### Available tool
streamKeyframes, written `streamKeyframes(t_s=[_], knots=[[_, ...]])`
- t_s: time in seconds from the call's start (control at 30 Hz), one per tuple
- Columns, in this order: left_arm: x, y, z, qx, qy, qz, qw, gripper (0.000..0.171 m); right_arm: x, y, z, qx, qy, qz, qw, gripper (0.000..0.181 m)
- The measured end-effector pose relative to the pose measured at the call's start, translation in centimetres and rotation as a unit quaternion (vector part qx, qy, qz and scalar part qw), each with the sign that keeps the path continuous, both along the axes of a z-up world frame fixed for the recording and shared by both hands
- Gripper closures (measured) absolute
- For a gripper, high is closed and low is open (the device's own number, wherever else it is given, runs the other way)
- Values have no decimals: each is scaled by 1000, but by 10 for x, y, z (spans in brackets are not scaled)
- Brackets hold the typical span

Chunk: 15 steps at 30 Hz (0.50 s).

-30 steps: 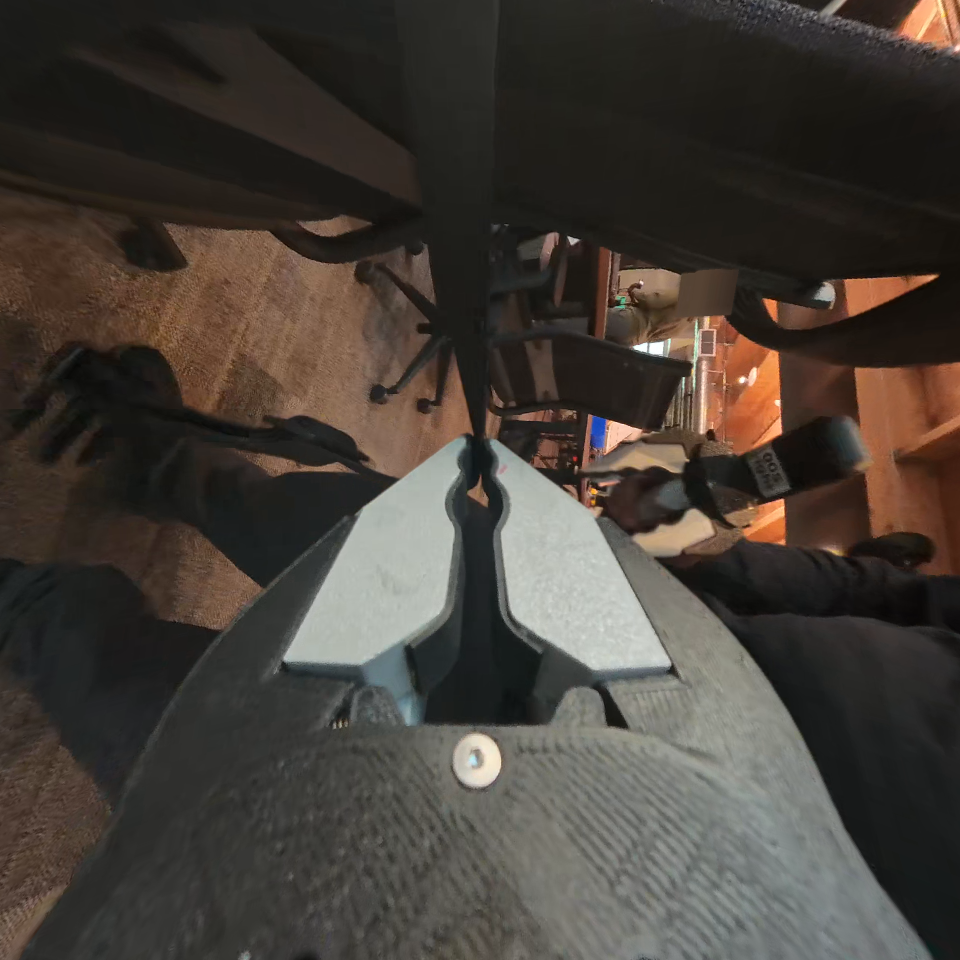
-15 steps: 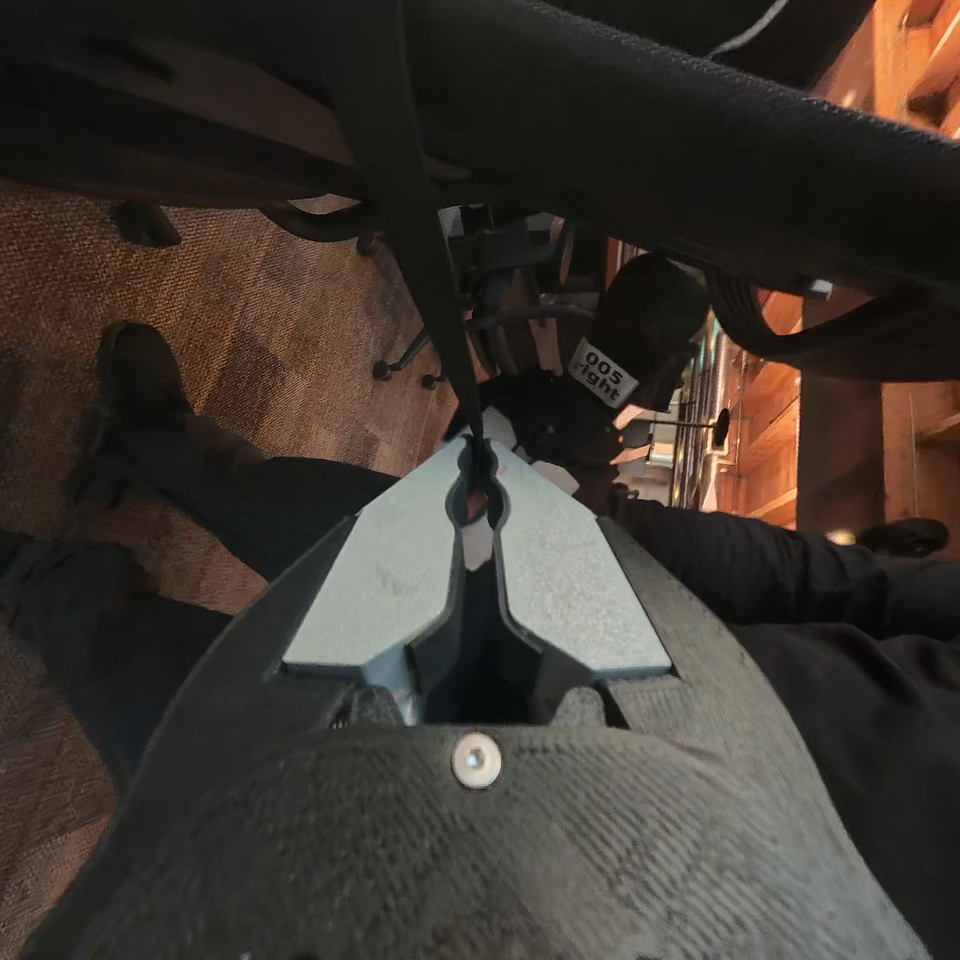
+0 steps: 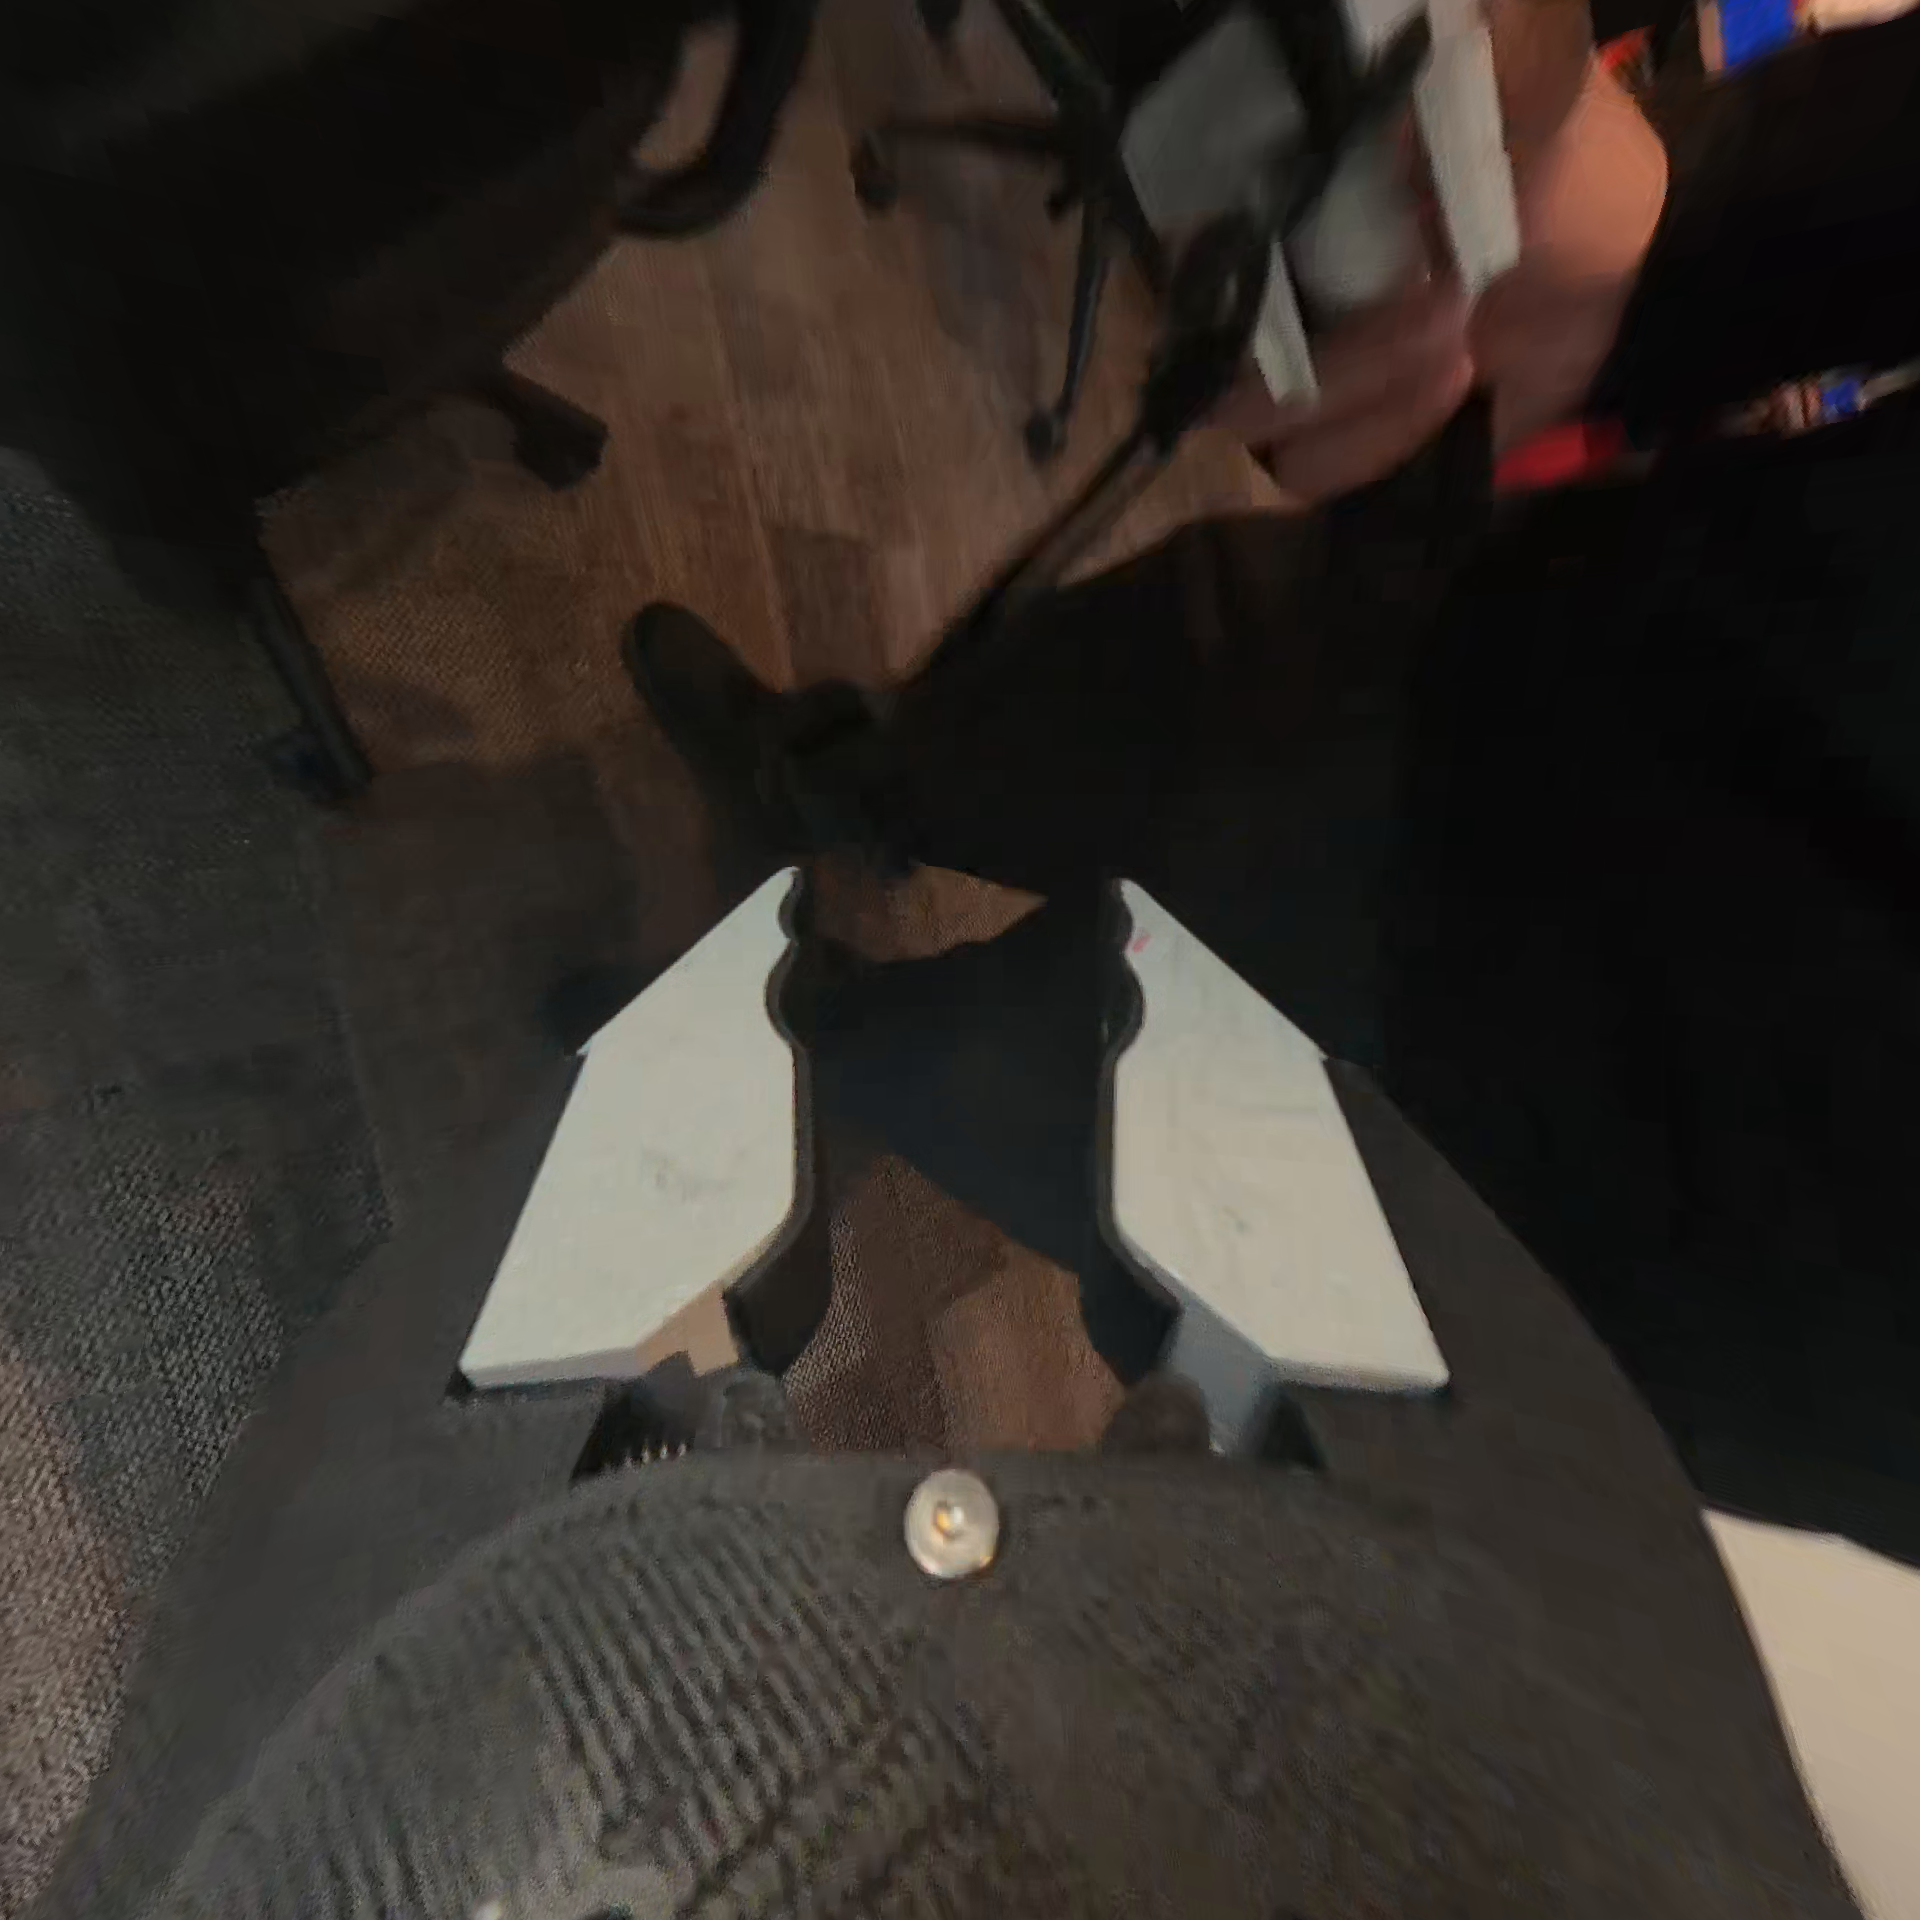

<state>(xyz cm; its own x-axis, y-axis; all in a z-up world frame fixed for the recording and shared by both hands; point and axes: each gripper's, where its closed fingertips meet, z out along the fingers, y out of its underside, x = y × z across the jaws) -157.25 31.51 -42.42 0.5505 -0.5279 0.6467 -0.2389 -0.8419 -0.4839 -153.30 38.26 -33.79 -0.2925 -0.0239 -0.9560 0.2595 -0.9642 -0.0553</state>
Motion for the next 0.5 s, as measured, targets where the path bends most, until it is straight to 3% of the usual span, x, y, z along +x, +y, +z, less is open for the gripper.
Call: streamKeyframes(t_s=[0.17,0.3,0.4,0.5], knots=[[16,26,-2,2,-69,1,998,106,5,2,3,-18,-5,10,1000,181],[33,51,7,56,-57,-25,996,107,7,6,7,-18,-9,14,1000,181],[51,42,10,70,-50,-78,993,114,6,7,11,-21,-6,13,1000,181],[75,18,15,34,-91,-128,987,135,5,13,18,-30,12,-1,999,181]])
